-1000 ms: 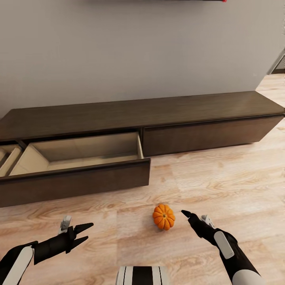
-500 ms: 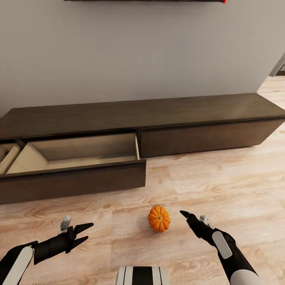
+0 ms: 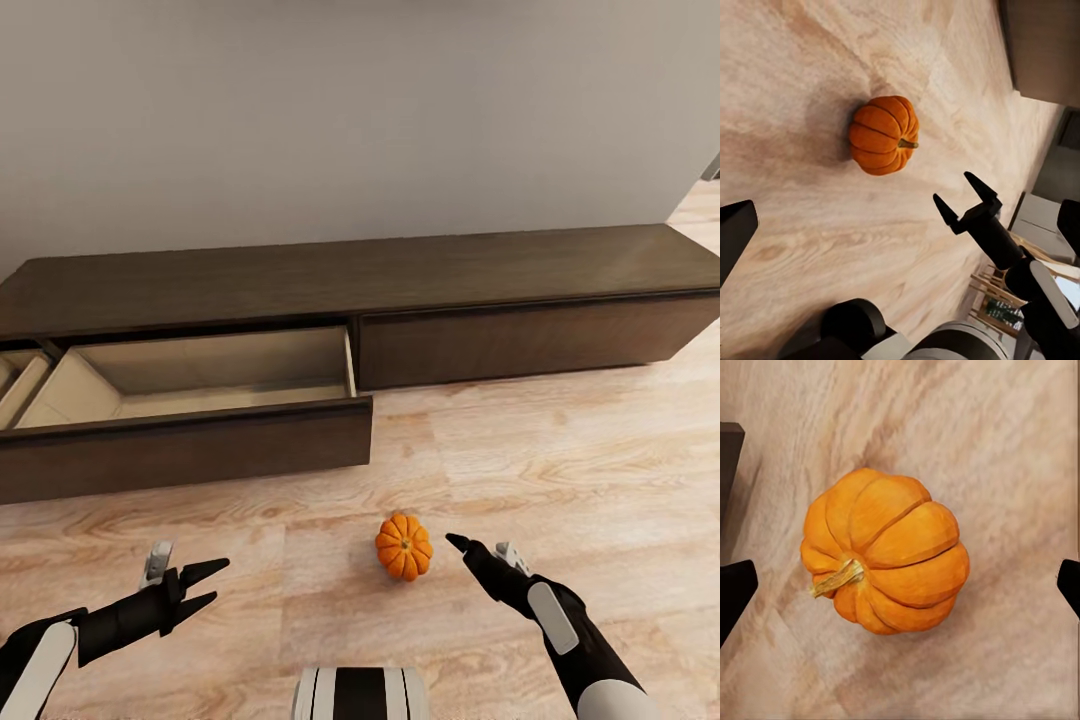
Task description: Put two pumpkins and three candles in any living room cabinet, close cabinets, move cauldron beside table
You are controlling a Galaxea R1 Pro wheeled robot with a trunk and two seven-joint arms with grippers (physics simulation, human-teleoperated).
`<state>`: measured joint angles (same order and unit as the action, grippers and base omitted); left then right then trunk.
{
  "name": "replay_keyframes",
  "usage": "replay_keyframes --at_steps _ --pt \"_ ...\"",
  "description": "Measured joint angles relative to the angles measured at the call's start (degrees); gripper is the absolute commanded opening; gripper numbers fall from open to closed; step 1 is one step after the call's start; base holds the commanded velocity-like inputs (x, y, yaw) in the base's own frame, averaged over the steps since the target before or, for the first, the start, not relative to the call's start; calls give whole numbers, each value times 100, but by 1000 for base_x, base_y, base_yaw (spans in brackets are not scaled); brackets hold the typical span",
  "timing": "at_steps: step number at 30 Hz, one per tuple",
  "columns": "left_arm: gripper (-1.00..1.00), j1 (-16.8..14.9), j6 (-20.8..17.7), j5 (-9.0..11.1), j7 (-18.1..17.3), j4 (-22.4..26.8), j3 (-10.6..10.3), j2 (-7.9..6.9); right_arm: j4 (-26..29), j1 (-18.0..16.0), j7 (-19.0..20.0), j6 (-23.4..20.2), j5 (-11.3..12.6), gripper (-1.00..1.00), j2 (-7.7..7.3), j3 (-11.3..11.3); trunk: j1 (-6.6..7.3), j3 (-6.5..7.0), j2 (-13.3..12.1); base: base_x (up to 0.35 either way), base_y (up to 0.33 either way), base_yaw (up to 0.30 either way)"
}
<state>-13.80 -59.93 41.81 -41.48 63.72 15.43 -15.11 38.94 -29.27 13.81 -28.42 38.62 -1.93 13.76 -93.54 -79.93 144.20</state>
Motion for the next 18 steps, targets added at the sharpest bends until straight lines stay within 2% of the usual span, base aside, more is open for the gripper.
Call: replay_keyframes --at_steps 7,11,18 --pt "100 0 -3 0 0 0 13 -11 34 -6 -16 201 10 100 18 -16 -18 -155 9 0 0 0" --pt "100 0 -6 0 -10 6 20 -17 51 -67 -188 241 2 100 242 -260 -28 -244 15 0 0 0" --pt "100 0 -6 0 -32 9 23 -20 45 -95 -288 242 20 100 326 -391 -46 -399 24 0 0 0"
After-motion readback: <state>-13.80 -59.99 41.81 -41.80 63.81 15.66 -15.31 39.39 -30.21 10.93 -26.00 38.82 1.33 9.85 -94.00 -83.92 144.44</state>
